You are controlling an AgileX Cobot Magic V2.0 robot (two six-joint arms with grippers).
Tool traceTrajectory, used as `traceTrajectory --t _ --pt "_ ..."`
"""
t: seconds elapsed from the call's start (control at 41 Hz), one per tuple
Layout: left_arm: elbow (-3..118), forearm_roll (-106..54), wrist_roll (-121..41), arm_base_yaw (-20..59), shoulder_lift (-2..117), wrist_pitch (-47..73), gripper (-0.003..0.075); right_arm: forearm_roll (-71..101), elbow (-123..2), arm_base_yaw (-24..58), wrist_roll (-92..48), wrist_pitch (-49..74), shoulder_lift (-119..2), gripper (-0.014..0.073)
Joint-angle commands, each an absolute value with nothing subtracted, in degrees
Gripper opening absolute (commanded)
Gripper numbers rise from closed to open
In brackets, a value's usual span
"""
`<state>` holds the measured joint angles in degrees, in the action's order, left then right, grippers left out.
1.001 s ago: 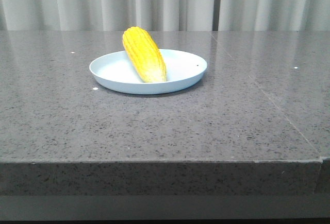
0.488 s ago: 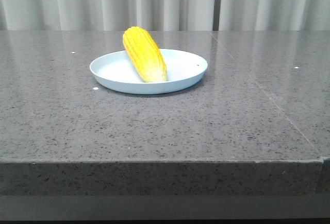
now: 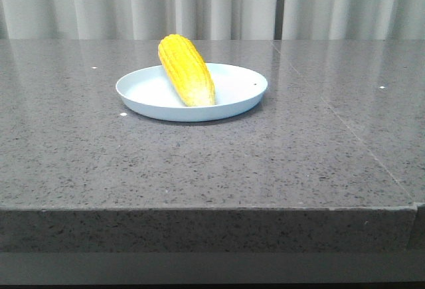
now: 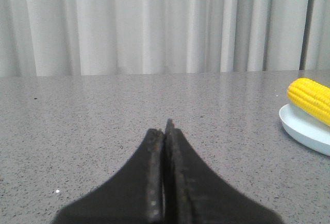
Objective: Place corn on plate with both arms
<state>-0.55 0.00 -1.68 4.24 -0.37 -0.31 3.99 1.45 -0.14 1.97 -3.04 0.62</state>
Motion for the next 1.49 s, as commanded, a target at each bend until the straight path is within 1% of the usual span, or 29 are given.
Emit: traceTrajectory --t 0.0,0.269,0.464,1.172,1.294,1.465 --pt "-1.7 -0.5 -1.7 4.2 -1.2 -5.0 -0.002 4.0 0.3 -0.7 1.4 -6.6 1.6 -0.0067" --pt "-1.7 -0.5 -1.7 4.2 -1.2 -5.0 -0.002 0.9 0.3 -0.7 1.4 -7.1 1.6 -0.0067" --pt "-1.7 -0.5 -1.7 4.2 -1.2 -5.0 -0.002 0.9 0.3 -0.7 1.4 -9.9 1.6 -0.0067" --pt "-1.7 -0.5 -1.7 4.2 -1.2 -5.0 -0.002 0.9 0.3 -0.7 1.4 -9.8 1.6 -0.0067" --pt "-1.7 -0.5 -1.7 2.4 -1.3 -5.0 -0.002 0.9 0.3 -0.7 1.4 -9.8 1.6 -0.0067" --pt "-1.7 -0.5 -1.7 2.3 -1.3 -5.0 -0.002 0.9 0.3 -0.7 1.4 -9.8 1.6 -0.0067"
